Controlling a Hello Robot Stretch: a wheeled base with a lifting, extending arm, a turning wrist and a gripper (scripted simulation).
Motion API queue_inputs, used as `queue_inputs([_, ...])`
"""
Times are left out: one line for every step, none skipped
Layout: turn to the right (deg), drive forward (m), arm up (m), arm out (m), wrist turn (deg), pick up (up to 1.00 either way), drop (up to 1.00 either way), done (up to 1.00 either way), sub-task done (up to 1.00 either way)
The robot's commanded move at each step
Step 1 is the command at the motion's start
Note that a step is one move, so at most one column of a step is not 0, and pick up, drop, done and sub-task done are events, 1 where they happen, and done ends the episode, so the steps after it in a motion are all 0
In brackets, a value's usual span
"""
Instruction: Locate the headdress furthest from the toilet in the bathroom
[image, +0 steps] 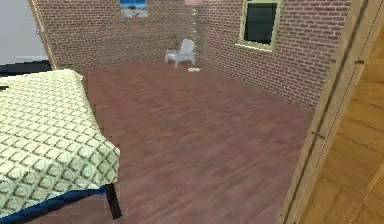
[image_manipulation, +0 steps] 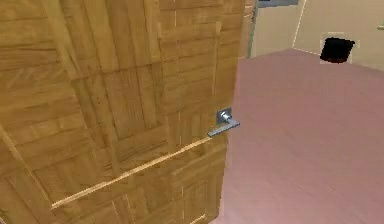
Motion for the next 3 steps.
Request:
queue_inputs([-30.0, 0.00, 0.00, 0.00, 0.0, 0.00, 0.00, 0.00, 0.00])
queue_inputs([0.0, 0.30, 0.00, 0.00, 0.0, 0.00, 0.00, 0.00, 0.00])
queue_inputs([39.0, 0.00, 0.00, 0.00, 0.0, 0.00, 0.00, 0.00, 0.00])
